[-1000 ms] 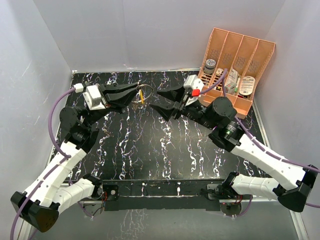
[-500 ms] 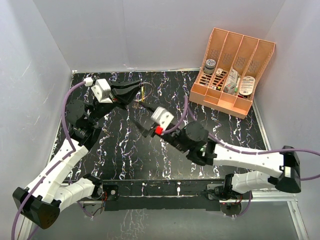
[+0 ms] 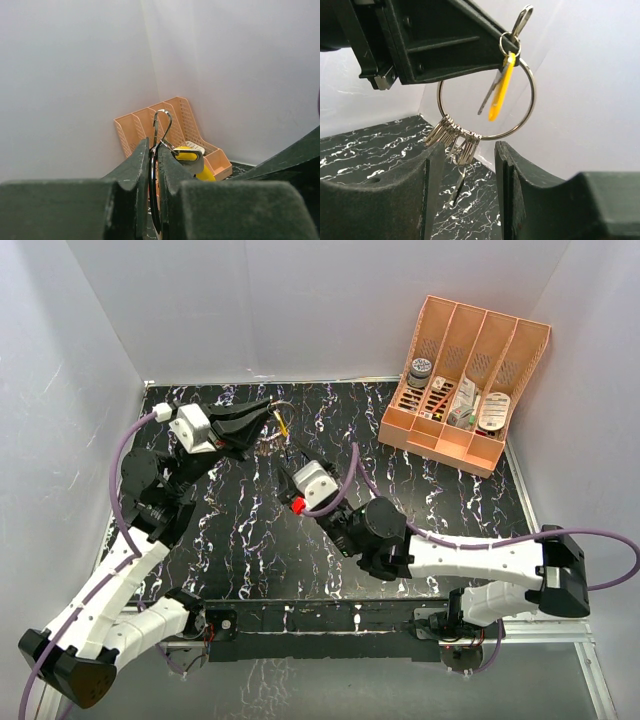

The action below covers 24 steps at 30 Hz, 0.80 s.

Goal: Remove the keys from the keyring

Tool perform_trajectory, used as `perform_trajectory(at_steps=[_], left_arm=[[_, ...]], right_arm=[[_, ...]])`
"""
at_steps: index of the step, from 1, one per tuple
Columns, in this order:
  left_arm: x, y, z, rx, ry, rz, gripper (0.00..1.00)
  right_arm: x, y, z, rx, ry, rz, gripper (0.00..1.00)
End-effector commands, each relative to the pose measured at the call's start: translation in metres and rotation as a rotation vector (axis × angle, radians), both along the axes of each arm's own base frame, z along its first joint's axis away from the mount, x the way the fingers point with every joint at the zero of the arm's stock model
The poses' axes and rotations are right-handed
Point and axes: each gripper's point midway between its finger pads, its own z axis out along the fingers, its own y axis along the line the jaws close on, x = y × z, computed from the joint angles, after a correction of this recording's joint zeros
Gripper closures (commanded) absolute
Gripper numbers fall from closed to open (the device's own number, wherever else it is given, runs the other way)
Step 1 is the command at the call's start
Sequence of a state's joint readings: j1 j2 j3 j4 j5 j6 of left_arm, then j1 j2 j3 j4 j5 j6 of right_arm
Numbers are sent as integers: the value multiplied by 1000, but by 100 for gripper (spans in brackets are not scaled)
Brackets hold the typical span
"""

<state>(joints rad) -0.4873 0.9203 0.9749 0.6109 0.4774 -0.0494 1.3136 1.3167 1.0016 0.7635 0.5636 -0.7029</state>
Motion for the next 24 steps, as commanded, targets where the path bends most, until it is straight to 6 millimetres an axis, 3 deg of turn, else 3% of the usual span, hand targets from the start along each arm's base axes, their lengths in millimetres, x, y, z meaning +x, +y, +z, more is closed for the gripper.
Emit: perform_trajectory(at_steps=[1,9,24], left_arm=[[-1,13,16,-22,-57,73,100],[5,12,10,-13,-43,86,100],[-14,7,1,-17,-33,-2,100]], right_arm=[[-16,-18,30,92,-5,23,58],[-31,-21,42,108,-4,54,59],[-20,-21,63,139,-73,-64,54]])
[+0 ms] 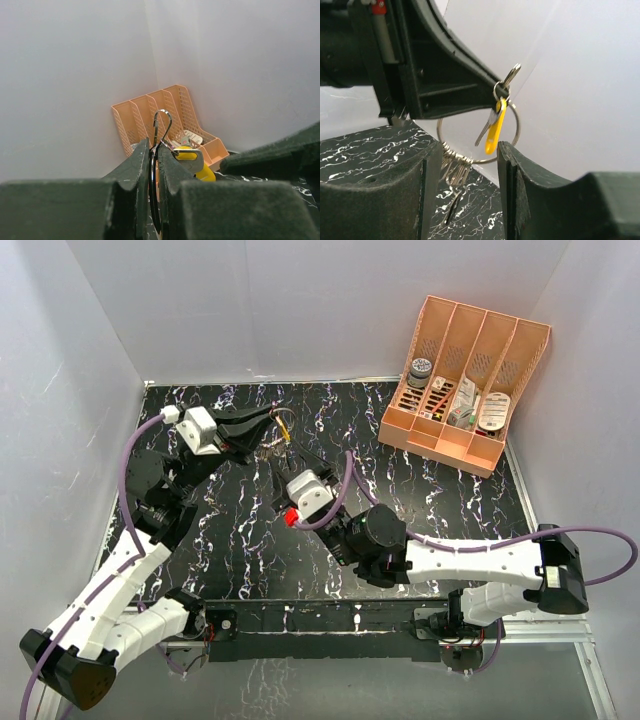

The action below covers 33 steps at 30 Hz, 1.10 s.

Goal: Remove the keys from the keyring

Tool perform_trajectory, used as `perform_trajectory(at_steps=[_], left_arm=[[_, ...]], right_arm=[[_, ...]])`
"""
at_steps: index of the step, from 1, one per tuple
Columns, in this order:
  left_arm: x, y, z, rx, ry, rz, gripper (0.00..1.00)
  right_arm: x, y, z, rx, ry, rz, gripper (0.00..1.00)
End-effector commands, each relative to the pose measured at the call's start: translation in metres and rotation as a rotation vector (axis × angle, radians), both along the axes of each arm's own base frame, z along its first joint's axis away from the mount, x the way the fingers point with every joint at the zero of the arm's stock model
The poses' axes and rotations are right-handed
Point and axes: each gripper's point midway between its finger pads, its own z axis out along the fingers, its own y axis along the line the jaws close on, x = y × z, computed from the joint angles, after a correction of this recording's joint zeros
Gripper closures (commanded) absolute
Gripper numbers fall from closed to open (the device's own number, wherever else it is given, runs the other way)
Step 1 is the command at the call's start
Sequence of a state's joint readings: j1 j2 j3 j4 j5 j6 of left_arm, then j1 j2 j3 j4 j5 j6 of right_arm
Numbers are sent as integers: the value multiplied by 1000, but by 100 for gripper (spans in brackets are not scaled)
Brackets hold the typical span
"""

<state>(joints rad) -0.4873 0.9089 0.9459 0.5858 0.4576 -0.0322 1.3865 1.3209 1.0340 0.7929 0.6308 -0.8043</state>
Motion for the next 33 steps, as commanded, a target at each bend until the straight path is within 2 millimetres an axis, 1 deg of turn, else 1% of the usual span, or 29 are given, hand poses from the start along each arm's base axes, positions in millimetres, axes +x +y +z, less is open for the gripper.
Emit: perform_trajectory(at_steps=[1,11,17,21,28,33], left_arm=[[-21,6,15,-35,-64,-27,100],[-26,8,14,-41,-59,-39,100],[-29,5,13,-49,-55,-63,100],[-33,5,14,-57,-55,-82,100],[-39,6,14,-63,-55,-97,100],[-44,8,18,-73,-66,-102,100]], right_arm=[[-1,-20,48,146,-39,-35,54],[-2,-22,56,167,-47,-39,54],[-1,-20,60,169,-50,-39,54],[-1,-15,59,159,-52,-42,54],[1,-16,63,166,-56,-57,55],[1,-14,61,160,-53,-56,56]])
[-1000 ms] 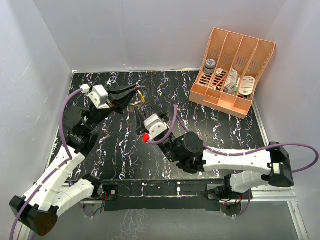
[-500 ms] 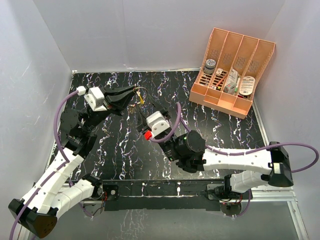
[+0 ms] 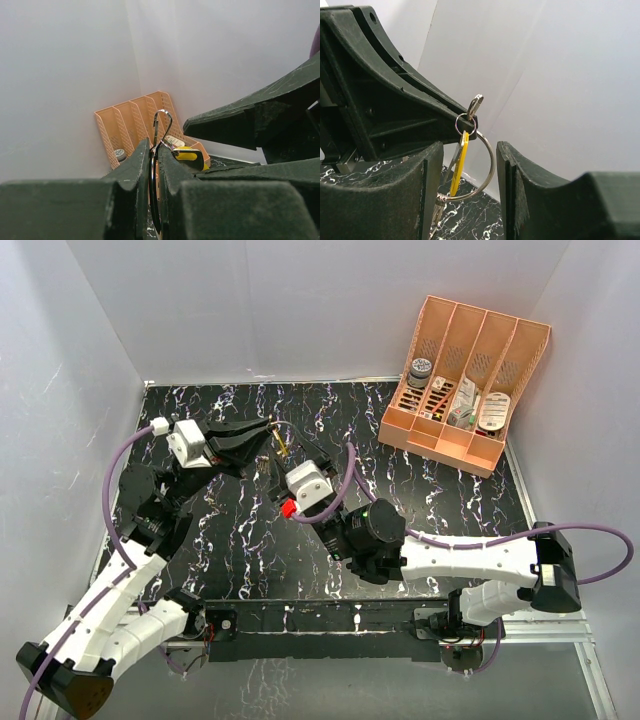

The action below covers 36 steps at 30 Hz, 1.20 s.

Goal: Remove the keys from the keyring

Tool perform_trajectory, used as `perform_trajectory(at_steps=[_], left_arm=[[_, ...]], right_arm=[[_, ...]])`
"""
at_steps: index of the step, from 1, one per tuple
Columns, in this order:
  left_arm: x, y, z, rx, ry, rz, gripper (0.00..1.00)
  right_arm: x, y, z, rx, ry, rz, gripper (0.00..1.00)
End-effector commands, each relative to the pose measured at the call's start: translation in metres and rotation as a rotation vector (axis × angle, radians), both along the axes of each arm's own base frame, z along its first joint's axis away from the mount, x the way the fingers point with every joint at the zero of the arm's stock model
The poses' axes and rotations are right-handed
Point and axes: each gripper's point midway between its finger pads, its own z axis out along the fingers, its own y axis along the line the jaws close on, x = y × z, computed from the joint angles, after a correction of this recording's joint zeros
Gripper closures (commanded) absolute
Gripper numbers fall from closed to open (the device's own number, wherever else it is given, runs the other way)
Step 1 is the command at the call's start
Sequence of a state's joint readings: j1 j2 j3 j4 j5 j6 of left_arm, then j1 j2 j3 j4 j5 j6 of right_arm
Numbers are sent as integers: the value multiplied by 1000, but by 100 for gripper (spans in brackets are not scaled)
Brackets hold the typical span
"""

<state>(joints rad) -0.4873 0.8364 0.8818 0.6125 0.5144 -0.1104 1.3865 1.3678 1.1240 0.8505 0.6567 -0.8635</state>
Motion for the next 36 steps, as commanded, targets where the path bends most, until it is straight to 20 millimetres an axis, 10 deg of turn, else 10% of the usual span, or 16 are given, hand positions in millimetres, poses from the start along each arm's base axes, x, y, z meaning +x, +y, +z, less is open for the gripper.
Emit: perform_trajectory(at_steps=[1,14,22,36], left_arm=[[-19,7,24,-50,-82,-19,100],[-23,5,25,-69,-72,-51,100],[-17,6,19,-53,-59,-28,100],[5,12,2,0,-36,87,100]], right_arm=[[-3,-12,30,101,-18,-7,56],[-2,-11,25,104,-8,-6,67],[-2,-8,26,89,2,14,100],[-10,-31,44,97,28,53,100]])
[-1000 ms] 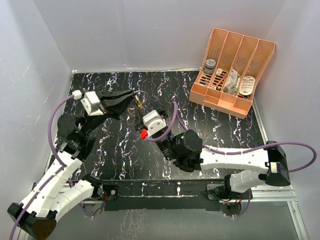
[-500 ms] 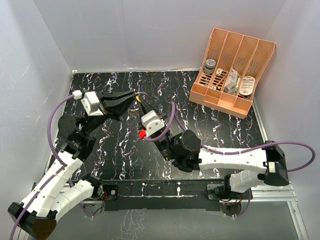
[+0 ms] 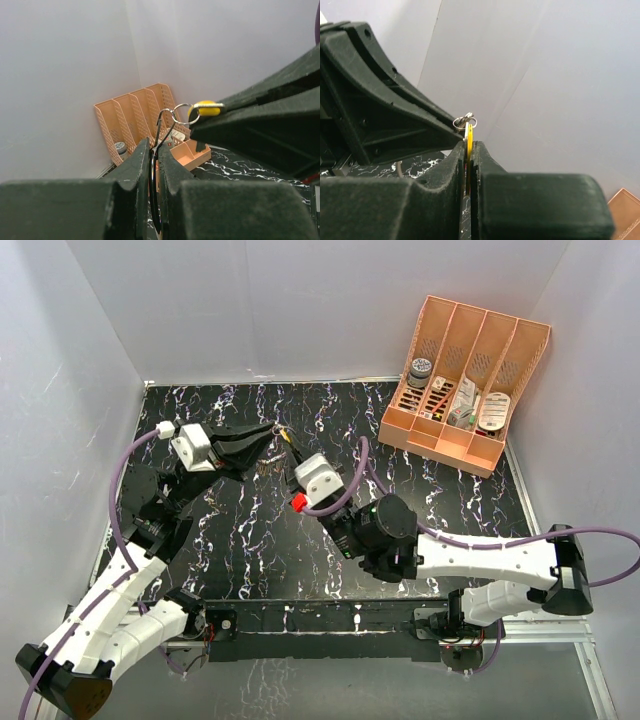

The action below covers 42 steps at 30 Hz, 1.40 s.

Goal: Remove the keys from the keyring

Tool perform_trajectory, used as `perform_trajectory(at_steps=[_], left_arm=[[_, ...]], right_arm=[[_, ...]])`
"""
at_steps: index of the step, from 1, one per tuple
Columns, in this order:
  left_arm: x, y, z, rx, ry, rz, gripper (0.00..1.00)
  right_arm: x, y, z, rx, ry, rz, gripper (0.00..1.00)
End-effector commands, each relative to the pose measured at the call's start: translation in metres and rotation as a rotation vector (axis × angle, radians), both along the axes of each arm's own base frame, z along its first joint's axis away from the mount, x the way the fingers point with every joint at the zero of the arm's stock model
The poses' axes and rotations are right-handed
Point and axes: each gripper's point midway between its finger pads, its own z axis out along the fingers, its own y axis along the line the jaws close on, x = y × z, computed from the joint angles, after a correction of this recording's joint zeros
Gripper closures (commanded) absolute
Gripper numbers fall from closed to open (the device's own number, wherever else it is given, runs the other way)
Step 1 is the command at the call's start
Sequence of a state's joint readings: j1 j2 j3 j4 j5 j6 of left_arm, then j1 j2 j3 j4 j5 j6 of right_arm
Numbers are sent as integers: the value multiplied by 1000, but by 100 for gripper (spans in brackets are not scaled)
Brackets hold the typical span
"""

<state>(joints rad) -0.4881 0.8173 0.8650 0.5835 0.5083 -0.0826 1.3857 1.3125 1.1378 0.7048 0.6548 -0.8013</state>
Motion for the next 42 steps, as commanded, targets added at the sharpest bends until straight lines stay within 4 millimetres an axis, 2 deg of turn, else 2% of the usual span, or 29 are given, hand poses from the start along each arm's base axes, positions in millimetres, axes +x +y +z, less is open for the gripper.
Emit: perform_trajectory(at_steps=[1,10,23,27,34,42], left_arm=[[5,10,9,-19,-39,73,100],[-1,7,6,18,-68,49,100],[-43,-2,6,116,-213,-100,100],[-53,-2,11,129,-247,-123,100],[-58,1,18,112,-279,-122,100],[-66,-4,25,95,-311,-182,100]], right_arm=[[-8,-28,46,133,-17,21,100],[-7,-27,60,119,-11,13,100],[-1,-24,81,27,47,-21,100],[-1,-30,87,13,71,-23,100],[-3,-36,91,-16,116,-9,100],[-2,-42,84,-37,156,-16,100]])
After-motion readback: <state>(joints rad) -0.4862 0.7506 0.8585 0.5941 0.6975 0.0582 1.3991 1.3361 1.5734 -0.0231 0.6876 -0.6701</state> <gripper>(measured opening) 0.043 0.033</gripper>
